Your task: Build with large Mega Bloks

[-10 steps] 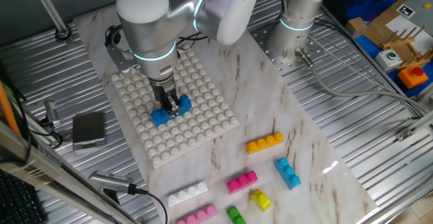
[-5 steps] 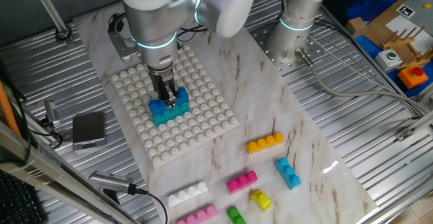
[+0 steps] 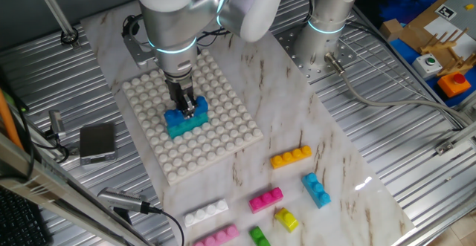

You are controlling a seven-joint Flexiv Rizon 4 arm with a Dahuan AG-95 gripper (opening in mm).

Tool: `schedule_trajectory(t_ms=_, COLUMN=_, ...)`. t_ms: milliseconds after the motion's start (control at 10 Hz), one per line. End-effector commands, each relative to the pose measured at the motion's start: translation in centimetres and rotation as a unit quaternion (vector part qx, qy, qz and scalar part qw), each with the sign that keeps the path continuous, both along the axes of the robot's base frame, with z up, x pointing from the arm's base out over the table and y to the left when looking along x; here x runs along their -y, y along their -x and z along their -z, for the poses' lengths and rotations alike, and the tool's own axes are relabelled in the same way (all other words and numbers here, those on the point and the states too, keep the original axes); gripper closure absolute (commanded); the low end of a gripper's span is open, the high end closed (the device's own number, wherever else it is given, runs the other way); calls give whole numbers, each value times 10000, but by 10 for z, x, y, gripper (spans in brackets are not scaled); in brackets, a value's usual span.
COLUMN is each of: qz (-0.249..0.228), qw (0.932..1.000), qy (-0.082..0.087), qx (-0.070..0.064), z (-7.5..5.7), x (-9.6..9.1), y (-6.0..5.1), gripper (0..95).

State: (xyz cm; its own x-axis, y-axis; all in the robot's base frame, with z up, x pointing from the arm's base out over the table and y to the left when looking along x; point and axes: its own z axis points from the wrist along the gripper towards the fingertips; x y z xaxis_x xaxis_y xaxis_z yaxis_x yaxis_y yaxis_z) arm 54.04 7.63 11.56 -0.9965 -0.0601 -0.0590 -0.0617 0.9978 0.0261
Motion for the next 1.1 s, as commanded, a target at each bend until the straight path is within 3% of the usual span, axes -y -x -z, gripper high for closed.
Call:
schedule_trajectory(t_ms=100, qz=5, qw=10000, qy=-8, qx=21, z=3, x=1, y=-1, gripper=950)
schedule_trajectory(t_ms=1100, qz=-9, qw=10000, qy=-11, qx=59, z=13, x=-4, y=1, gripper=950)
